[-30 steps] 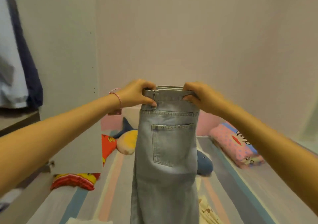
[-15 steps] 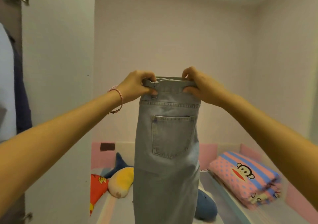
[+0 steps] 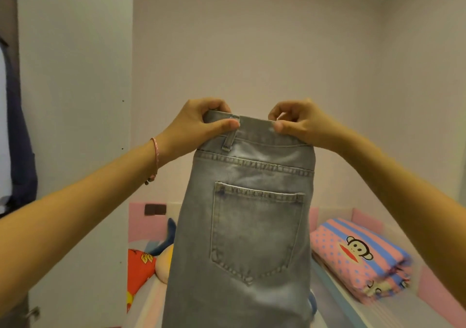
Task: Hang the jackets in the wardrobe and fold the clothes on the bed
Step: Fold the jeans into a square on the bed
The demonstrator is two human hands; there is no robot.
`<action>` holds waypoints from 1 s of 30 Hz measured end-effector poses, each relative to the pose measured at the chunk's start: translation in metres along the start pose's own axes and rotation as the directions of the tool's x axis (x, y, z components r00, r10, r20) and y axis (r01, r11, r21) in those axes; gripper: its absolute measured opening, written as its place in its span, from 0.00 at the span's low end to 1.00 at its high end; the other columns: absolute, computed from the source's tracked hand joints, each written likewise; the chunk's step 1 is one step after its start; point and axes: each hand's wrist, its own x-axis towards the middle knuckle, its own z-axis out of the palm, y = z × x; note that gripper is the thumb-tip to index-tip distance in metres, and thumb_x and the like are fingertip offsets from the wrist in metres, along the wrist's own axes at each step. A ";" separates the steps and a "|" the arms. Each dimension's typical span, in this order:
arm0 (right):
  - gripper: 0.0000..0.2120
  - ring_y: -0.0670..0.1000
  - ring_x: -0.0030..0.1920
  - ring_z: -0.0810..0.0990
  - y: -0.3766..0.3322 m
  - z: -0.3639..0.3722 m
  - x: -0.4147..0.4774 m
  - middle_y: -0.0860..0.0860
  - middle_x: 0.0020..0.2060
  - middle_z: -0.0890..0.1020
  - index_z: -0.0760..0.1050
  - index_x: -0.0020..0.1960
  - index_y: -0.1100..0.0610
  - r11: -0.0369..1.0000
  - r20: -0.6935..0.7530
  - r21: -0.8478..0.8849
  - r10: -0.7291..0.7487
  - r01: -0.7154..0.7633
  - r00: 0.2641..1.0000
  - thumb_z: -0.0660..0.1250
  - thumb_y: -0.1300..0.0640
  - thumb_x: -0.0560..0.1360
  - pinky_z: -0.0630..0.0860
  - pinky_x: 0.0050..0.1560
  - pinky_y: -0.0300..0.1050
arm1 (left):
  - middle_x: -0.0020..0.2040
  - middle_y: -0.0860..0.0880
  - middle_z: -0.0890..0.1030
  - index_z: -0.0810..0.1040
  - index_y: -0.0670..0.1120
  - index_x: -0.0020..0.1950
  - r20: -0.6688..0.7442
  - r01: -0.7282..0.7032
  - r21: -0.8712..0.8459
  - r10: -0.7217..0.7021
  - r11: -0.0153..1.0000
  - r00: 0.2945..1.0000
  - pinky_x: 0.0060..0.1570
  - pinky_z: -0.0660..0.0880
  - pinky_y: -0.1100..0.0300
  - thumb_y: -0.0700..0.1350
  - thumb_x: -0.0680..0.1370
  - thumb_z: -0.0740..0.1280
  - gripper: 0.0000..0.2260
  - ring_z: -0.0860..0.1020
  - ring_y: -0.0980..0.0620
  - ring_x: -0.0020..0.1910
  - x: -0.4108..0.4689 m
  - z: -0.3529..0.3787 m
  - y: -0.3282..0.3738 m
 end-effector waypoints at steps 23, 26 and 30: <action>0.13 0.60 0.53 0.71 0.170 0.091 0.127 0.58 0.55 0.73 0.71 0.61 0.60 0.616 -0.224 -0.770 -0.012 -0.169 0.974 0.62 0.65 0.76 0.72 0.39 0.52 | 0.49 0.43 0.71 0.65 0.44 0.59 0.191 -0.074 0.884 -0.213 0.462 0.958 0.41 0.75 0.55 0.37 0.79 0.61 0.11 0.66 0.49 0.40 0.079 0.017 -0.152; 0.11 0.60 0.50 0.72 0.167 0.090 0.109 0.58 0.53 0.74 0.72 0.59 0.59 0.605 -0.212 -0.784 -0.051 -0.139 0.976 0.62 0.64 0.77 0.70 0.34 0.50 | 0.51 0.42 0.72 0.65 0.44 0.62 0.194 -0.089 0.895 -0.203 0.438 0.960 0.42 0.74 0.56 0.37 0.79 0.62 0.13 0.65 0.50 0.40 0.066 0.023 -0.151; 0.08 0.59 0.44 0.75 0.168 0.122 0.029 0.57 0.47 0.77 0.75 0.53 0.59 0.631 -0.126 -0.773 -0.054 -0.064 0.991 0.67 0.61 0.75 0.63 0.27 0.44 | 0.50 0.41 0.74 0.69 0.42 0.62 0.299 -0.163 0.821 -0.169 0.548 0.939 0.41 0.71 0.56 0.38 0.78 0.64 0.13 0.65 0.50 0.41 0.002 0.052 -0.153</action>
